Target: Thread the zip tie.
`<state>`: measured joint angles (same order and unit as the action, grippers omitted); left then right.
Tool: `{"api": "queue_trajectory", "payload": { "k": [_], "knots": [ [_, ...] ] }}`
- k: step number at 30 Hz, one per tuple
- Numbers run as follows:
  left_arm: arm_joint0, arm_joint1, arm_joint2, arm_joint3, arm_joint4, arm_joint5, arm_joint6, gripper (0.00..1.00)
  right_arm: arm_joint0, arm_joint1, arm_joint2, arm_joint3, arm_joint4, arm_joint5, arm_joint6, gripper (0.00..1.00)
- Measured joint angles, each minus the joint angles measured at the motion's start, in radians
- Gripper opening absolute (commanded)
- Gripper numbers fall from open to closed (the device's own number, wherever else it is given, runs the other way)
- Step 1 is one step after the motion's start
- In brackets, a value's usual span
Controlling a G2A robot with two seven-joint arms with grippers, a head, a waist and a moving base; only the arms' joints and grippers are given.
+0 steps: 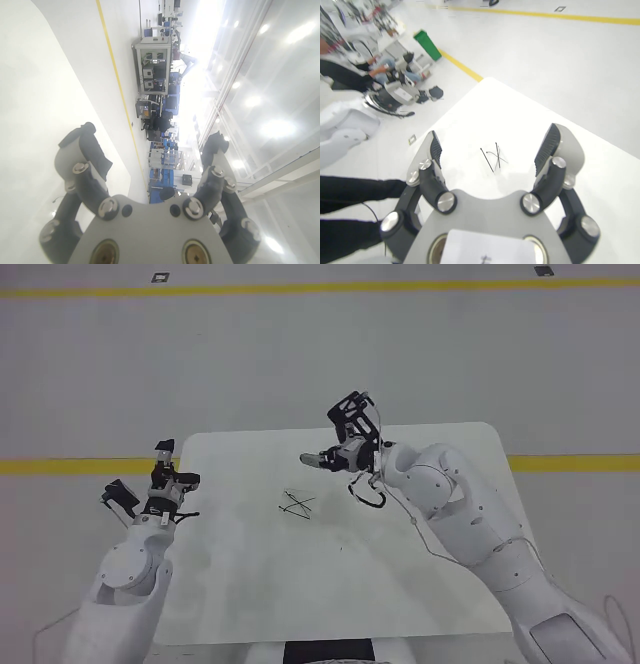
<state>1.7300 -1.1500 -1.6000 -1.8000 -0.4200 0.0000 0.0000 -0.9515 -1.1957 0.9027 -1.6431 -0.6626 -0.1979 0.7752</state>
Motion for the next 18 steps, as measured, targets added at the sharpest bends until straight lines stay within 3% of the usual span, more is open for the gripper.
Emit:
{"api": "queue_trajectory", "payload": {
  "k": [4,18],
  "knots": [
    [0.0,0.0,0.0,0.0,0.0,0.0,0.0,1.0,0.046,-0.008,-0.065,0.034,-0.03,-0.073,0.113,1.0],
    [0.0,0.0,0.0,0.0,0.0,0.0,0.0,1.0,0.051,-0.009,-0.068,0.028,-0.036,-0.071,0.105,1.0]
  ]
}}
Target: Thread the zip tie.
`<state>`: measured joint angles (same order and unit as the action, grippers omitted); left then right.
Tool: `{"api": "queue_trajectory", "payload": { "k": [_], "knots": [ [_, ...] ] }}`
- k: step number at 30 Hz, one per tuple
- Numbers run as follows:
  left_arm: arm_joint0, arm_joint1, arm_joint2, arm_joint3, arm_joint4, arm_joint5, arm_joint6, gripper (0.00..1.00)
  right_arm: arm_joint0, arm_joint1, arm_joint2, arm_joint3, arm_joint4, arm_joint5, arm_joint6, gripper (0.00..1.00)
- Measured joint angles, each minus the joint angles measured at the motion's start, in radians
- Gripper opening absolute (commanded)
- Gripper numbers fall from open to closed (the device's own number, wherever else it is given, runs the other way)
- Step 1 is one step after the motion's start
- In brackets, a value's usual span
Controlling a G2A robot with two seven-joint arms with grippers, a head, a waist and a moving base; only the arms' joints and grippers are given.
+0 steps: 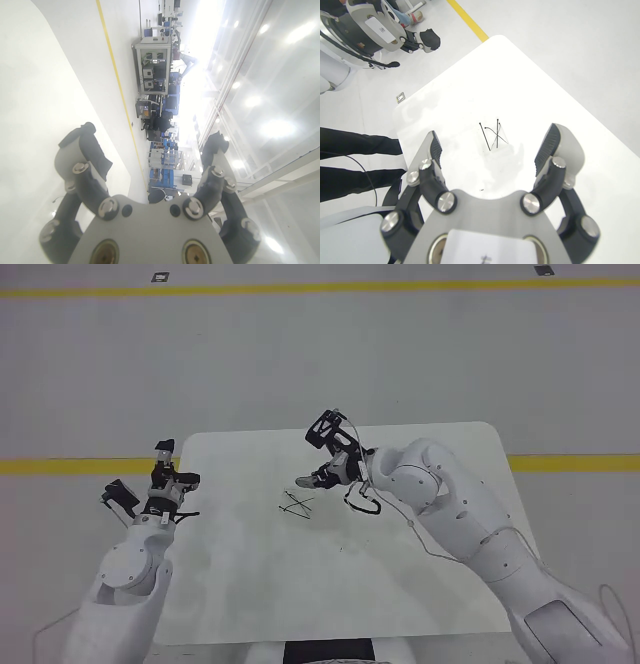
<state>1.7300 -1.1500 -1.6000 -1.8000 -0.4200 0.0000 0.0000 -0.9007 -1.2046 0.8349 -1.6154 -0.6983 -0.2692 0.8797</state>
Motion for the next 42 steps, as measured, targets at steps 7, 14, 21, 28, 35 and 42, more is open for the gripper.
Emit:
{"api": "queue_trajectory", "payload": {
  "k": [7,14,21,28,35,42],
  "knots": [
    [0.0,0.0,0.0,0.0,0.0,0.0,0.0,1.0,0.172,-0.057,-0.164,0.123,0.014,-0.071,0.192,1.0],
    [0.0,0.0,0.0,0.0,0.0,0.0,0.0,1.0,0.325,-0.152,-0.317,0.356,0.161,-0.071,0.265,1.0],
    [0.0,0.0,0.0,0.0,0.0,0.0,0.0,1.0,0.346,-0.174,-0.347,0.406,0.2,-0.071,0.283,1.0],
    [0.0,0.0,0.0,0.0,0.0,0.0,0.0,1.0,0.341,-0.175,-0.357,0.393,0.179,-0.071,0.272,1.0],
    [0.0,0.0,0.0,0.0,0.0,0.0,0.0,1.0,0.364,-0.228,-0.422,0.473,0.195,-0.071,0.282,1.0],
    [0.0,0.0,0.0,0.0,0.0,0.0,0.0,1.0,0.419,-0.317,-0.499,0.652,0.238,-0.071,0.285,1.0]
  ]
}}
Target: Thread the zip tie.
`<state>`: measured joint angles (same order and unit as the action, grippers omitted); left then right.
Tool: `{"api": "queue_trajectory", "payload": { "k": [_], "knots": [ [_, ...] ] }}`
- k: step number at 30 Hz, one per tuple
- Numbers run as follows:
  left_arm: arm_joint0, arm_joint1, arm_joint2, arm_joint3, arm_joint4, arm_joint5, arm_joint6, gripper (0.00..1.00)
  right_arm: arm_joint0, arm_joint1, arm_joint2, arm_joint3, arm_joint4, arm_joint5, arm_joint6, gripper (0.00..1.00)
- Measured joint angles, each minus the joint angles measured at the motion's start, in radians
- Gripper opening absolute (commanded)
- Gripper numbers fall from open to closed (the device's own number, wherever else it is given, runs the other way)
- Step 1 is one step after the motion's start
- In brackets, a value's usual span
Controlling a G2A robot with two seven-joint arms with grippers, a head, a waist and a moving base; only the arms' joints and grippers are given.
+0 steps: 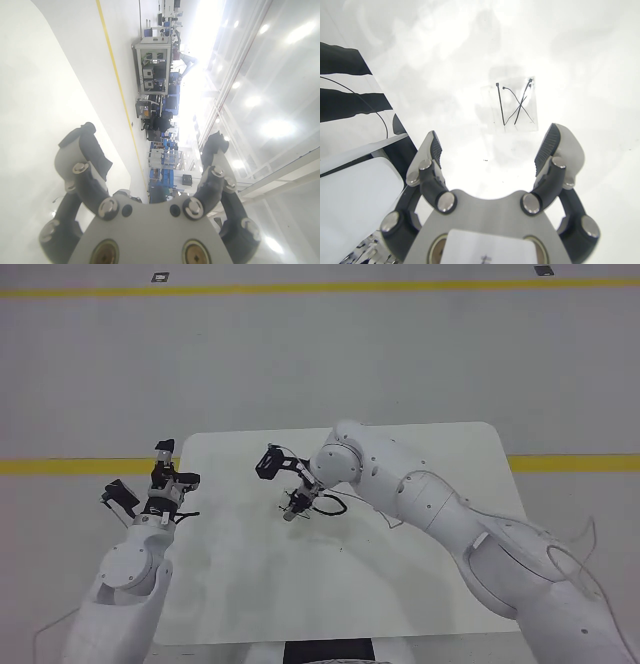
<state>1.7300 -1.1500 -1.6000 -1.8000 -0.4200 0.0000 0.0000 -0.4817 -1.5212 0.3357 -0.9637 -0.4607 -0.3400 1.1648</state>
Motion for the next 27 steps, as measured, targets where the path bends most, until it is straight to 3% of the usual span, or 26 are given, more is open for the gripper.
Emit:
{"api": "queue_trajectory", "payload": {
  "k": [4,14,17,27],
  "knots": [
    [0.0,0.0,0.0,0.0,0.0,0.0,0.0,1.0,0.012,-0.035,-0.029,0.066,0.021,0.0,-0.016,1.0],
    [0.0,0.0,0.0,0.0,0.0,0.0,0.0,1.0,0.011,-0.035,-0.029,0.065,0.02,0.0,-0.017,1.0],
    [0.0,0.0,0.0,0.0,0.0,0.0,0.0,1.0,-0.007,-0.038,-0.037,0.056,-0.011,0.002,-0.058,1.0],
    [0.0,0.0,0.0,0.0,0.0,0.0,0.0,1.0,-0.033,-0.075,-0.046,0.108,-0.067,0.017,-0.148,1.0]
  ]
}}
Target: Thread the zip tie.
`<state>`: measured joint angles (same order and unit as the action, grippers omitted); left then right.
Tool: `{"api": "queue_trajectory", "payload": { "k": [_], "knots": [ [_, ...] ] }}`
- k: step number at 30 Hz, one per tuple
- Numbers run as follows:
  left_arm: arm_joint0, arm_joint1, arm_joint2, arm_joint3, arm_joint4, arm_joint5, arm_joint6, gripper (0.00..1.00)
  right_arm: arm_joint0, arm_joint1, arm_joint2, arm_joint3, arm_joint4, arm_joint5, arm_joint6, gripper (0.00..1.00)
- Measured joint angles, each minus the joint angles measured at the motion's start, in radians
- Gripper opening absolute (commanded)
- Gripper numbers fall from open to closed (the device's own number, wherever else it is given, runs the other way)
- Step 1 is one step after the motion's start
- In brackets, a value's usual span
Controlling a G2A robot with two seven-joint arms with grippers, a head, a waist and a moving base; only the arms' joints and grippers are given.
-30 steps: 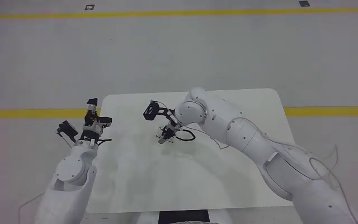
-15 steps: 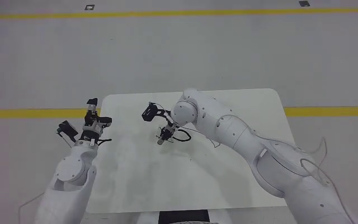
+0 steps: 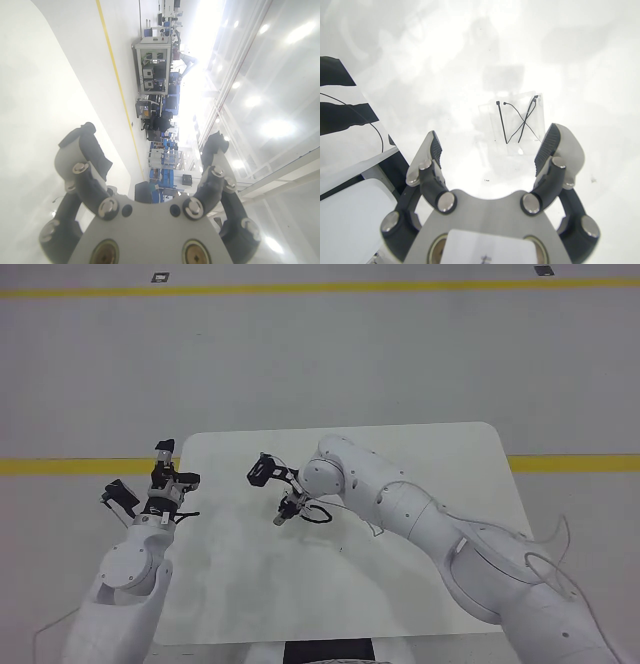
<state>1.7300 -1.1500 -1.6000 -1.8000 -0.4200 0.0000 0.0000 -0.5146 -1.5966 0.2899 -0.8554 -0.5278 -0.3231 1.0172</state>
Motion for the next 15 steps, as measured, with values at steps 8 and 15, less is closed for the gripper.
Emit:
{"api": "queue_trajectory", "payload": {
  "k": [8,15],
  "knots": [
    [0.0,0.0,0.0,0.0,0.0,0.0,0.0,1.0,0.0,-0.002,0.001,0.006,0.0,-0.001,-0.002,1.0],
    [0.0,0.0,0.0,0.0,0.0,0.0,0.0,1.0,-0.027,-0.005,0.009,0.005,-0.004,-0.017,-0.011,0.66]
  ]
}}
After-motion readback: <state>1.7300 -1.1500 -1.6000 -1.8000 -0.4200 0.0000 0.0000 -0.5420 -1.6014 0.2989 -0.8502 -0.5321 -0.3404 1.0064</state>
